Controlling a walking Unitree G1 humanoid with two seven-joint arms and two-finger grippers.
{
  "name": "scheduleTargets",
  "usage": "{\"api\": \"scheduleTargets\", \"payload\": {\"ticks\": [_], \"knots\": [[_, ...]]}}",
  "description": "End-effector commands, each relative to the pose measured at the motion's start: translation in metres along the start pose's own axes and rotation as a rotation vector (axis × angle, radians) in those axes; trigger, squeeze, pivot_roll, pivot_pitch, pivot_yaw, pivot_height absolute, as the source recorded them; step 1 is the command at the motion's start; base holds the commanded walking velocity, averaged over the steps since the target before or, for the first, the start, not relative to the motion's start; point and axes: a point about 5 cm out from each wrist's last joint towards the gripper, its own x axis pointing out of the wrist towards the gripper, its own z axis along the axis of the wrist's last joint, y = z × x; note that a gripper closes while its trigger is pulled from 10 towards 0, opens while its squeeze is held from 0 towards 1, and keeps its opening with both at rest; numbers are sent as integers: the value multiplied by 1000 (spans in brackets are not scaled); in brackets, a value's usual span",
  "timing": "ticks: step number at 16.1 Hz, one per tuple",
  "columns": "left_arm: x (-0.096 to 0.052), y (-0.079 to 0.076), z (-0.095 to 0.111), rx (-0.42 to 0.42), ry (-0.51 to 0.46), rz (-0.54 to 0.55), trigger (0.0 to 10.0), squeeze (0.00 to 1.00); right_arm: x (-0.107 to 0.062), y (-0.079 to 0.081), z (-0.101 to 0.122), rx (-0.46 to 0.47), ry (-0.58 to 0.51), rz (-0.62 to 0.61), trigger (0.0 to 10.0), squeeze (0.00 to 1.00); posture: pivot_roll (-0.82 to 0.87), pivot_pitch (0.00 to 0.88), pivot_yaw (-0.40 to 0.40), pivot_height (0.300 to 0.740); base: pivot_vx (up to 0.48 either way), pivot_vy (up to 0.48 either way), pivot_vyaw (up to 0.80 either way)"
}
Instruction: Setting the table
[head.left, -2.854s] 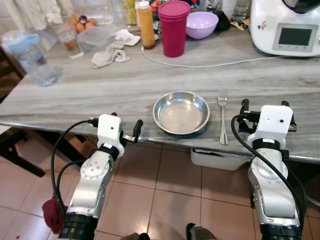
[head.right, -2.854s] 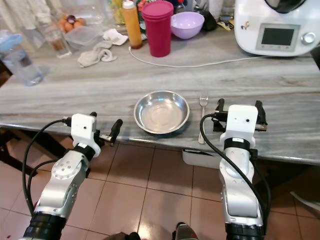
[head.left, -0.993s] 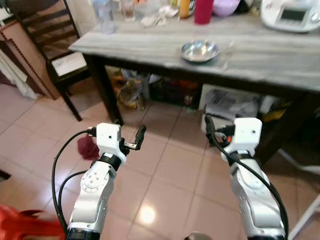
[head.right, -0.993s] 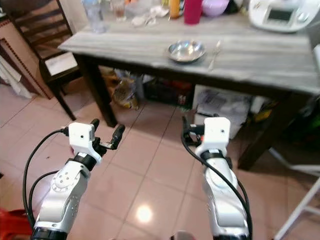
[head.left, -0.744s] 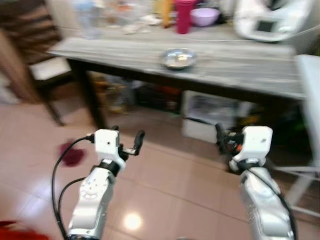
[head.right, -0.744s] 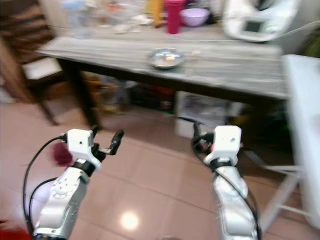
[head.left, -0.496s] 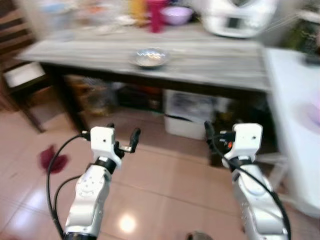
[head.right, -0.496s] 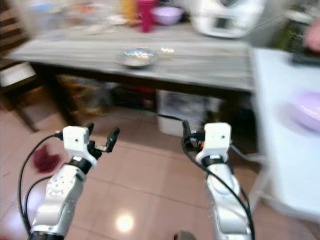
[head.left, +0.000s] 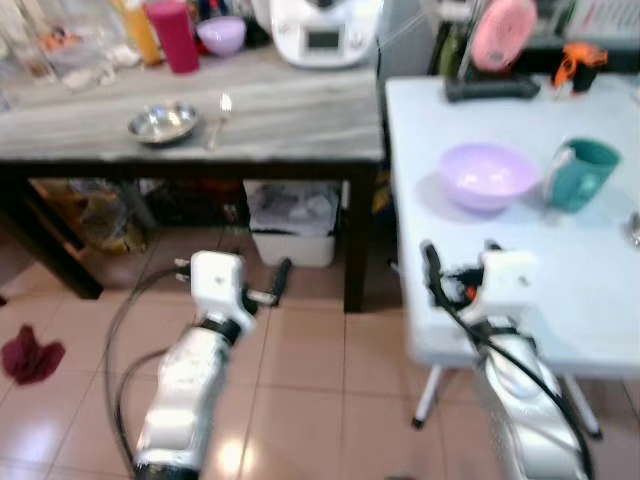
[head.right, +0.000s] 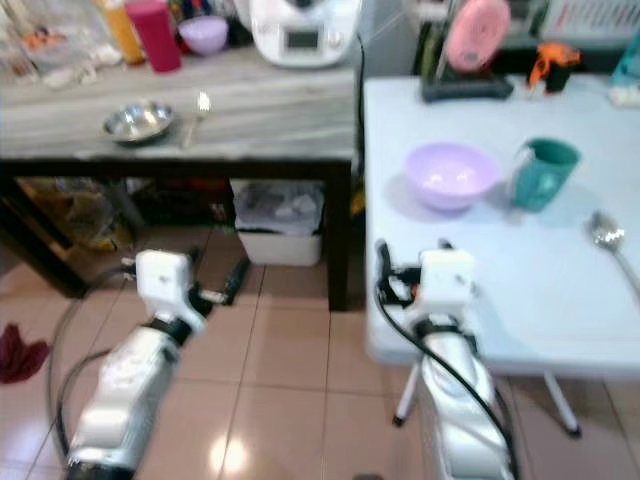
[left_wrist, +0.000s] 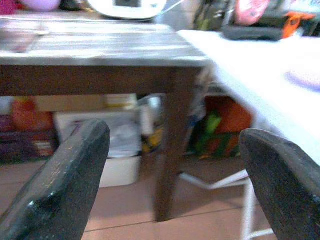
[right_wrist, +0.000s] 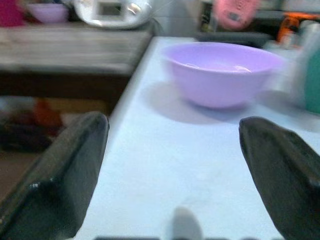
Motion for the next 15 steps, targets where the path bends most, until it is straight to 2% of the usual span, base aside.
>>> {"api": "scheduleTargets", "payload": {"ticks": [1, 8, 11, 12, 15], "knots": [[-1, 6, 4, 21, -1, 6, 10000, 0, 1, 5, 5, 14, -17, 6, 10000, 0, -217, 130, 74, 740, 0, -480, 0], [-3, 4, 3, 20, -1, 11, 10000, 0, 5, 8, 9, 3, -32, 25, 10000, 0, -200, 137, 62, 740, 0, -480, 0], [-4, 4, 3, 20, 0, 13, 10000, 0, 8, 5, 11, -3, -41, -5, 10000, 0, -198, 139, 60, 740, 0, -480, 0], [-4, 4, 3, -1, -2, 6, 10000, 0, 9, 5, 9, -2, -24, -2, 10000, 0, -200, 141, 60, 740, 0, 0, 0], [-6, 4, 1, 17, 16, -21, 10000, 0, 8, 7, 9, -75, -31, -10, 10000, 0, -208, 146, 61, 740, 0, 0, 0]]}}
